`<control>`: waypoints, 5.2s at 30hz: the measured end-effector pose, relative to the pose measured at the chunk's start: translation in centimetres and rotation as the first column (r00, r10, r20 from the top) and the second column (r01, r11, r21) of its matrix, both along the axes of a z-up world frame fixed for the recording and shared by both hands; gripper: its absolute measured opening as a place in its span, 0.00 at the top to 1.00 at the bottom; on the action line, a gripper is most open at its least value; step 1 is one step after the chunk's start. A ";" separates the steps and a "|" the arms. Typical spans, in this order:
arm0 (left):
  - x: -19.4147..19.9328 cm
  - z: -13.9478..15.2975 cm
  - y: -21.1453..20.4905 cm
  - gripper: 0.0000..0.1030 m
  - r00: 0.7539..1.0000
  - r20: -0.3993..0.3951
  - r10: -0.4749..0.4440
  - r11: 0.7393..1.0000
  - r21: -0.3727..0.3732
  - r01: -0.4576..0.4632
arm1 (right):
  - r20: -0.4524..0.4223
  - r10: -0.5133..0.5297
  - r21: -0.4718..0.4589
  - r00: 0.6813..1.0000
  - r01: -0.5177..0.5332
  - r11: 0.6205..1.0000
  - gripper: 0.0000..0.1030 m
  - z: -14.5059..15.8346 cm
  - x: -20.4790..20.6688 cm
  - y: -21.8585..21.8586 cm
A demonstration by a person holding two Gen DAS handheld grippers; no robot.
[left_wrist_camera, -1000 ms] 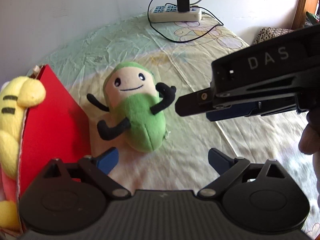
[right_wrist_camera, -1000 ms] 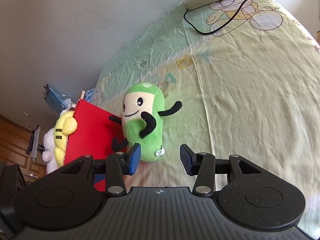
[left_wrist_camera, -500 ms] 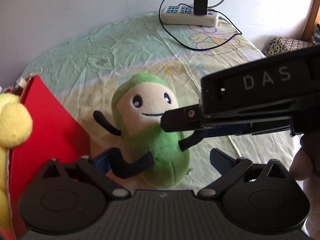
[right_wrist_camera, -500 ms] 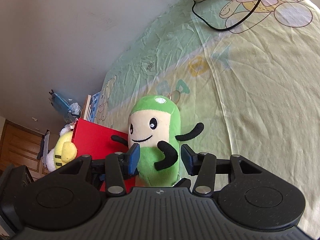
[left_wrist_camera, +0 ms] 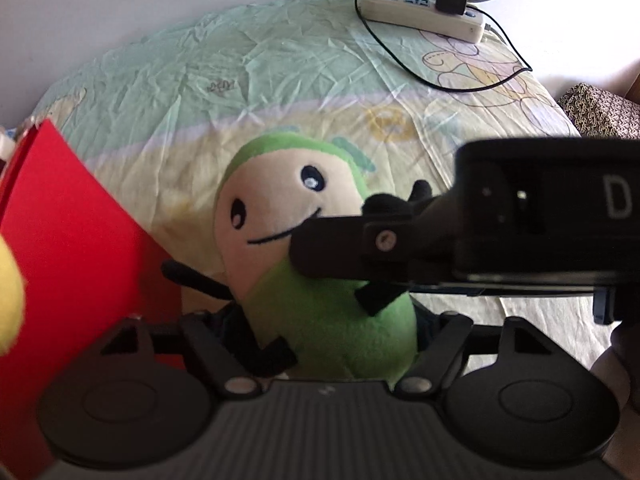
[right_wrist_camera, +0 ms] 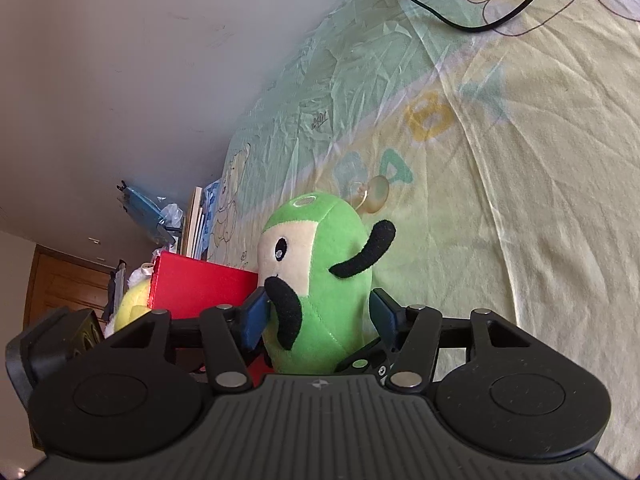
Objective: Organize objects
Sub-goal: 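Close the right gripper on the green plush's head and lift it, then carry the green plush with the right gripper over the red box, then lower the green plush into the box beside the white bunny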
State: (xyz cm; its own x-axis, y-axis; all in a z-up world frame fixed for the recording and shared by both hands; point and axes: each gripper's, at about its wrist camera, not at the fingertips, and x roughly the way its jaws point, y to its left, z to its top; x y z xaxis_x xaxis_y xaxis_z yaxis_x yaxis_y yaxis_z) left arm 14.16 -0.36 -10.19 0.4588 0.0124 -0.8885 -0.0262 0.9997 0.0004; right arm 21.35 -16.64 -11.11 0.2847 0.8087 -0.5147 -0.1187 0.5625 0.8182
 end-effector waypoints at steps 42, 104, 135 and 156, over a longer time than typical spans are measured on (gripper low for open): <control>-10.3 4.0 -4.2 0.31 0.981 -0.048 -0.186 0.982 0.013 0.187 | 0.054 0.029 -0.051 0.998 -0.026 0.998 0.51 4.7 -11.5 -2.7; -29.1 14.9 22.4 0.31 0.976 0.216 -0.035 0.999 0.044 0.027 | 0.273 0.429 -0.052 0.861 -0.432 0.900 0.51 14.2 -23.6 25.0; -16.2 10.5 26.2 0.31 0.972 0.213 -0.099 0.994 -0.027 0.107 | 0.331 0.196 -0.217 0.923 -0.128 0.968 0.51 13.0 -16.3 28.1; -14.4 8.2 25.8 0.20 0.985 0.145 -0.093 0.995 -0.029 0.098 | 0.279 0.196 -0.322 0.940 -0.101 0.941 0.53 10.6 -15.0 28.5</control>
